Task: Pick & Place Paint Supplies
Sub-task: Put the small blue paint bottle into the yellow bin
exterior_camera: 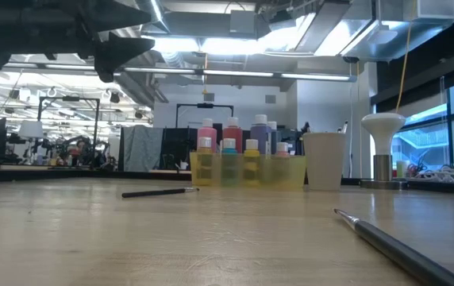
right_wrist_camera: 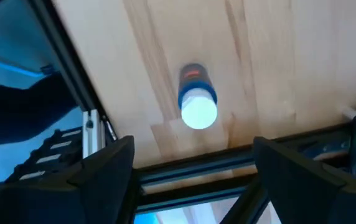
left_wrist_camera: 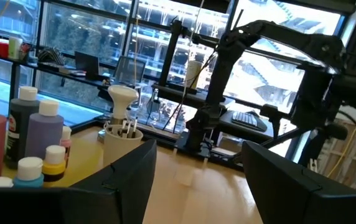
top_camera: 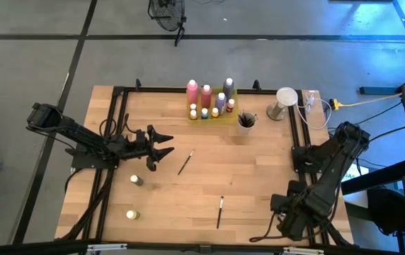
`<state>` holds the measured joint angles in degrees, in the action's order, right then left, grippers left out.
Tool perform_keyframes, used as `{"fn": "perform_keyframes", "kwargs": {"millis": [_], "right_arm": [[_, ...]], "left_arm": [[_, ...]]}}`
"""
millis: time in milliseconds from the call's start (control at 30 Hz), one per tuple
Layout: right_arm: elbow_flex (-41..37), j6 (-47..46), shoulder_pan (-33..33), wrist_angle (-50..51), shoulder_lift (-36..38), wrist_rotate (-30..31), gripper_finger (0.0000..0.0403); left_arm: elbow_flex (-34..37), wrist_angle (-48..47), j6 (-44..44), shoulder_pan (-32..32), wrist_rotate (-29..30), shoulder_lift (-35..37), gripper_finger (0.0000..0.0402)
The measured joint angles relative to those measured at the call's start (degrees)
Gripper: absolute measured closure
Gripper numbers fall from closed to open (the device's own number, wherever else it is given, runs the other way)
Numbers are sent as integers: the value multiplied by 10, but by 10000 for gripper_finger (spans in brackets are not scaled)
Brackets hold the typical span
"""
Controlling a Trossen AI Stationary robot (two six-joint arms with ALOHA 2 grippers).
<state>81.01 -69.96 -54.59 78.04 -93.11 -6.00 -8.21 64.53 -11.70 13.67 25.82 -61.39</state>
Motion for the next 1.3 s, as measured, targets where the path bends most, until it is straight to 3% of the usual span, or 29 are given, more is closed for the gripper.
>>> {"fn": "perform_keyframes", "kwargs": {"millis": [1033,1300], "right_arm": [[-30,-68,-3,-25,-30,-2,75],[-30,-57,-2,-26,-30,0,75]], "left_arm": [[0,0,9,1,-35,0,171],[0,0,-4,1,-75,0,171]]}}
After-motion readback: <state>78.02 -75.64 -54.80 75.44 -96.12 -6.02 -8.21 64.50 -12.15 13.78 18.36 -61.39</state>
